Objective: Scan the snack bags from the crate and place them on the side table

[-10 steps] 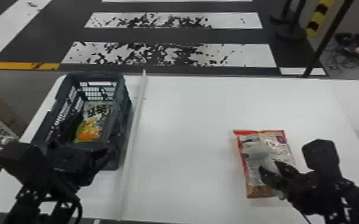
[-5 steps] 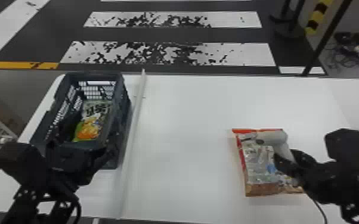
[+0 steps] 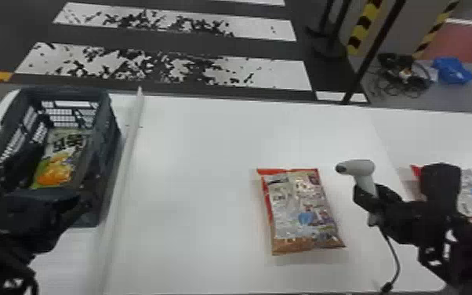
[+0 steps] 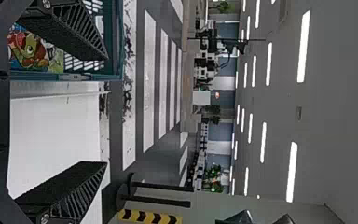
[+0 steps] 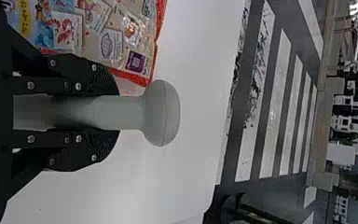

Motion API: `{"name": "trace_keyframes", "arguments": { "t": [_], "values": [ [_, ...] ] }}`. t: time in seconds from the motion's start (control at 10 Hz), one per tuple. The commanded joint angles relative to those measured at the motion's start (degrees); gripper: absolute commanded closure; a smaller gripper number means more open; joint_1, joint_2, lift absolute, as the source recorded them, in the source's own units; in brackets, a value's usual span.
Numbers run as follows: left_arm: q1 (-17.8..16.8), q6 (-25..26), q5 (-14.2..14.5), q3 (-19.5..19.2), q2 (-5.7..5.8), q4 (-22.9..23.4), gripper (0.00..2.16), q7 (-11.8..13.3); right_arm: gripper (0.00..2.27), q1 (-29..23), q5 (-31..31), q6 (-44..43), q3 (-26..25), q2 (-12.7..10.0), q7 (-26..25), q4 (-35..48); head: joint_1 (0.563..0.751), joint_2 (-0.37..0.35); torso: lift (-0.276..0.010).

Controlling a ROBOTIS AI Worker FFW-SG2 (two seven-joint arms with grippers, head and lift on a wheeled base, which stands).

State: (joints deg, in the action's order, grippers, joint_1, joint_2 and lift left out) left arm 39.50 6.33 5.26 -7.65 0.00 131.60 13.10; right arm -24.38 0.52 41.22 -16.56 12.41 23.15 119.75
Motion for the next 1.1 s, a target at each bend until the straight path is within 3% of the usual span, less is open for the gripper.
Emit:
{"name": "trace_keyframes", "arguments": {
  "t": [0.0,0.4,1.0],
  "values": [
    [0.3,0.0,0.0,0.0,-0.15,0.2,0.07,0.1,2.11,1.7,0.2,-2.2,-1.5,0.2,-0.1,-4.3,0.695,-0.158,-0.094],
    [0.8,0.0,0.0,-0.1,-0.15,0.7,0.07,0.2,2.10,5.0,0.0,-6.6,-1.5,1.1,-1.3,-14.3,0.695,-0.217,-0.094],
    [1.1,0.0,0.0,0.0,-0.15,0.9,0.07,0.1,2.02,5.6,-0.3,-7.3,-0.8,1.7,-1.4,-17.3,0.695,-0.236,-0.094]
  ]
}}
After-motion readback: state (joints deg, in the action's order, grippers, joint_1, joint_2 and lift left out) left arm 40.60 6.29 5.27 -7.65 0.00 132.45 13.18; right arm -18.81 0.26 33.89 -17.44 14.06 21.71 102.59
